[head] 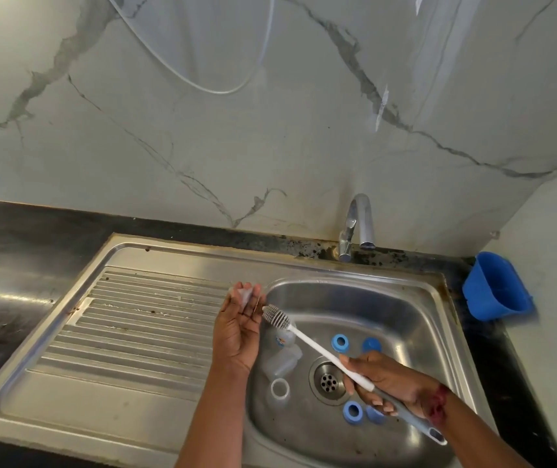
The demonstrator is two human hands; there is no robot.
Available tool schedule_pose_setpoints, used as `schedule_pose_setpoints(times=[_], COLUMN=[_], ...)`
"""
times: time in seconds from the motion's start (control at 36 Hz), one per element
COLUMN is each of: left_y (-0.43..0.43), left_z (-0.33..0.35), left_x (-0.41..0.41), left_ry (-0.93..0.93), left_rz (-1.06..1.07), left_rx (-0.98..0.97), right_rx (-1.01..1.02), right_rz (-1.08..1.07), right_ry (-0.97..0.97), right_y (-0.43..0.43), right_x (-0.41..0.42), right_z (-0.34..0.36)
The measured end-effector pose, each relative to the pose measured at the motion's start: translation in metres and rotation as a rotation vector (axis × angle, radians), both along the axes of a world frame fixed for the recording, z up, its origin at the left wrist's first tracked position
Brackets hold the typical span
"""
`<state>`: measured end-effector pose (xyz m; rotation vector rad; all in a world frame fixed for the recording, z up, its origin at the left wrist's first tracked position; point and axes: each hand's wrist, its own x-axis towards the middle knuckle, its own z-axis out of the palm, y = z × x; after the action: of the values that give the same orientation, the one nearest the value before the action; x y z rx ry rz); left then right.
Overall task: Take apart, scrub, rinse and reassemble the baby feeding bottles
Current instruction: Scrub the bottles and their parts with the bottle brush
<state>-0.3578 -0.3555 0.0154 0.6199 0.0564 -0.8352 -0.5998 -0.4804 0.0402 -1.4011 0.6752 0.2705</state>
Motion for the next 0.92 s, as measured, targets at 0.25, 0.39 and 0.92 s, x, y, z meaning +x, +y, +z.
schedule_pose_setpoints(times=[0.25, 0.39, 0.92], left_y=[-0.007, -0.013, -0.018], left_z=[0.002, 0.009, 0.006], left_x=[-0.018, -0.030, -0.045], left_ry=[-0.162, -0.213, -0.147], left_rz=[-0.020, 0.023, -0.026], left_rx=[0.550, 0.548, 0.434], right_rx=[-0.300, -0.572, -0.907], right_rz=[-0.356, -0.252, -0.289], right_ry=[-0.025, -0.041, 0.005], right_y=[0.010, 0.018, 0.028], right_x=[0.000, -0.001, 0.002], right_z=[-0.014, -0.032, -0.038])
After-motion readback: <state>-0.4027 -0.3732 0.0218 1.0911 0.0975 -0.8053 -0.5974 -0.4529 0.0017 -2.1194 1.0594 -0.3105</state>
